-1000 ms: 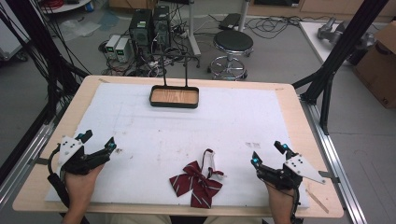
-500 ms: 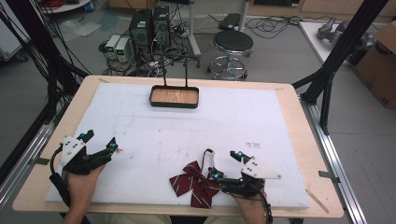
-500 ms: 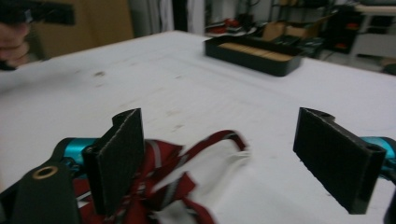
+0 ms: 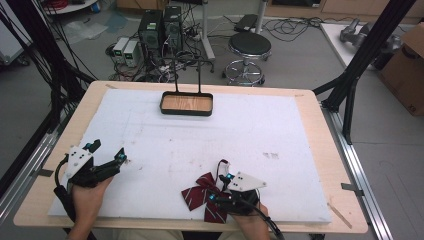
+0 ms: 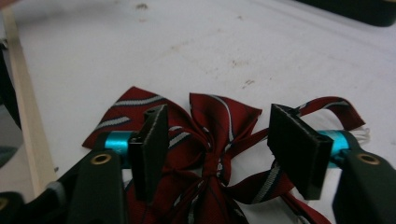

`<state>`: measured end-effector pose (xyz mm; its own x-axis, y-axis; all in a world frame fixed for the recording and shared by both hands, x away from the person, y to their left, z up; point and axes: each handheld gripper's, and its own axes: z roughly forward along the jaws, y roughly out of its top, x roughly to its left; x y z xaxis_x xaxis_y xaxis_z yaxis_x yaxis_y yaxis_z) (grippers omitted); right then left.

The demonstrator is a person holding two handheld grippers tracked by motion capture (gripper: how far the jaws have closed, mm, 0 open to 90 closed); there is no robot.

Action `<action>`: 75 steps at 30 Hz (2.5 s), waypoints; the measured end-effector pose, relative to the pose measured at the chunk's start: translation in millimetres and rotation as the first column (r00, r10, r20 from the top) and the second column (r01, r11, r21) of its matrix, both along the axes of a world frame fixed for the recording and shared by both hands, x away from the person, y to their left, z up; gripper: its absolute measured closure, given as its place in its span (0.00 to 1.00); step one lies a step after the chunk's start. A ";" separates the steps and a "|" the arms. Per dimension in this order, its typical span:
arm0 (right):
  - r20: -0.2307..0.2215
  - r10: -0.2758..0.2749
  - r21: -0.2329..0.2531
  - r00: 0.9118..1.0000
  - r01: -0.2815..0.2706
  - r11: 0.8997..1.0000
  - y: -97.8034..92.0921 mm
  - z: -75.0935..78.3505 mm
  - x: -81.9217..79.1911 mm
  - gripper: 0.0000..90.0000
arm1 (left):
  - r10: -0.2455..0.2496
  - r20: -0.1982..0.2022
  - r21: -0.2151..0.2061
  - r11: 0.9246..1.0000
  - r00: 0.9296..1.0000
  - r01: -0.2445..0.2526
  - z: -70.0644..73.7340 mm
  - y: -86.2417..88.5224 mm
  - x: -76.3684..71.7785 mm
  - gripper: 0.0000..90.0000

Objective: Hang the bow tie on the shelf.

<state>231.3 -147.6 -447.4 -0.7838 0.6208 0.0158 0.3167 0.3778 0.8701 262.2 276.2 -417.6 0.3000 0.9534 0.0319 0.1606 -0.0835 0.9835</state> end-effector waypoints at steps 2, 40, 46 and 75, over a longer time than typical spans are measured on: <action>-0.007 0.001 -0.015 1.000 -0.001 1.000 1.3 -0.3 1.1 0.48 | 0.000 0.000 -0.001 1.000 1.000 0.000 0.0 -0.1 0.0 0.18; 0.086 0.024 0.059 0.996 -0.029 0.998 -15.1 80.0 57.5 0.84 | -0.011 0.017 0.002 1.000 1.000 0.011 -0.1 -3.6 0.1 0.18; 0.098 0.041 0.087 0.994 -0.049 0.995 -13.8 95.7 79.6 0.84 | -0.012 0.022 0.000 1.000 1.000 0.012 0.0 -3.9 0.3 0.18; 0.149 0.084 0.050 0.985 -0.092 0.994 28.2 158.1 226.1 0.85 | -0.034 0.031 -0.012 0.999 0.999 0.034 -2.3 -8.2 3.7 0.19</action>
<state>457.5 -119.4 -289.3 -0.8318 0.5505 -0.0705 0.1516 0.3476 0.9253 265.9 267.9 -419.9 0.3310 0.9432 0.0296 0.1273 -0.0757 0.9890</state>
